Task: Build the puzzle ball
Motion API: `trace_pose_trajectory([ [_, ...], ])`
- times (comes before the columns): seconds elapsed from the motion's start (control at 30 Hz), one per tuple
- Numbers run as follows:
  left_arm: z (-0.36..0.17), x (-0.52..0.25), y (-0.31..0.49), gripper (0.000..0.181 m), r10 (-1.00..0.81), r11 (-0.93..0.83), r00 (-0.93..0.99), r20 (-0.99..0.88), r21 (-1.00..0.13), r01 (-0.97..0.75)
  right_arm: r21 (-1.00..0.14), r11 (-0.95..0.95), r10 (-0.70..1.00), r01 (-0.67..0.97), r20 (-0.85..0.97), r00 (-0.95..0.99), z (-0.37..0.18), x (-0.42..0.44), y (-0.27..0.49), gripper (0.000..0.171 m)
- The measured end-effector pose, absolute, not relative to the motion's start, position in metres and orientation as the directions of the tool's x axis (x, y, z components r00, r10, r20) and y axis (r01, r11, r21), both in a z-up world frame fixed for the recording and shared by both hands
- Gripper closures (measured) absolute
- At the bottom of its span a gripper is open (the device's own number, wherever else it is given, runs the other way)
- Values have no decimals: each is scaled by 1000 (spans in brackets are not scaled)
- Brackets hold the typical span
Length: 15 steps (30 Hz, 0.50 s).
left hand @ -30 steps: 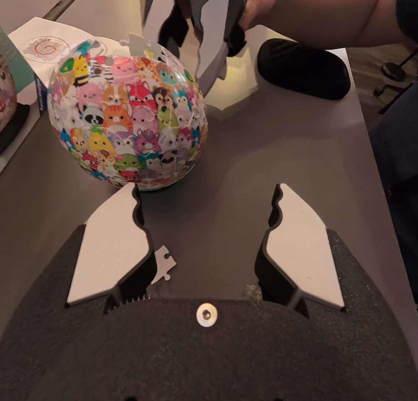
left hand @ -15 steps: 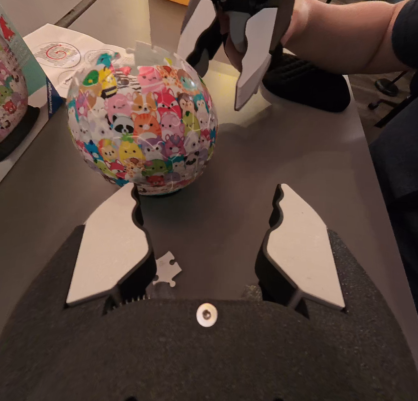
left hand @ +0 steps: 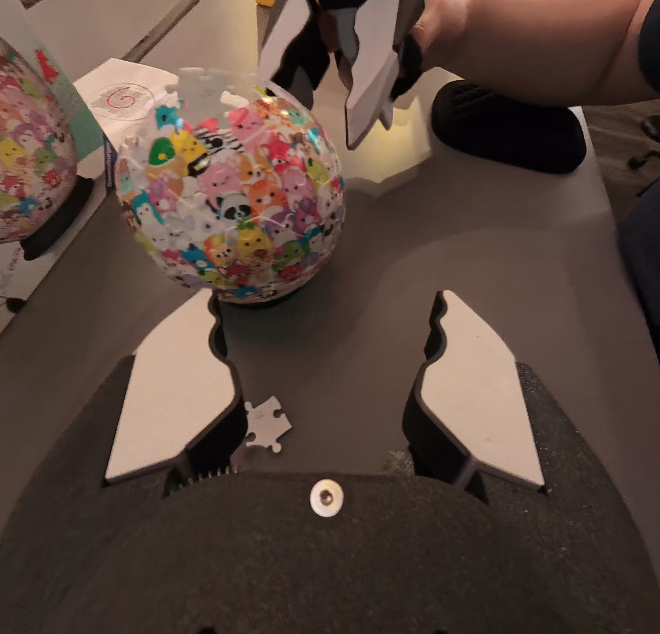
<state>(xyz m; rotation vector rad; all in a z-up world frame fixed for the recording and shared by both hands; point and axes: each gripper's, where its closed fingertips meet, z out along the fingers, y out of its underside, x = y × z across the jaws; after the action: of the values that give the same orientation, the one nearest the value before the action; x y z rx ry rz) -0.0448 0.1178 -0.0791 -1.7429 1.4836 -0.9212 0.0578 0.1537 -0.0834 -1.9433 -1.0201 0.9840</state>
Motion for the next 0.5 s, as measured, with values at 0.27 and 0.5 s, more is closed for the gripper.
trace_pose_trajectory([
  [0.27, -65, -67, 115, 73, -968, -183, 237, 80, -871, -455, -876, -382, 873, 296, -236, 427, -82, 60, 146, 95],
  [0.5, -69, -124, 86, 85, -911, -187, 410, -39, -849, -495, -934, -292, 888, 205, -185, 421, -70, 71, 130, 99],
])
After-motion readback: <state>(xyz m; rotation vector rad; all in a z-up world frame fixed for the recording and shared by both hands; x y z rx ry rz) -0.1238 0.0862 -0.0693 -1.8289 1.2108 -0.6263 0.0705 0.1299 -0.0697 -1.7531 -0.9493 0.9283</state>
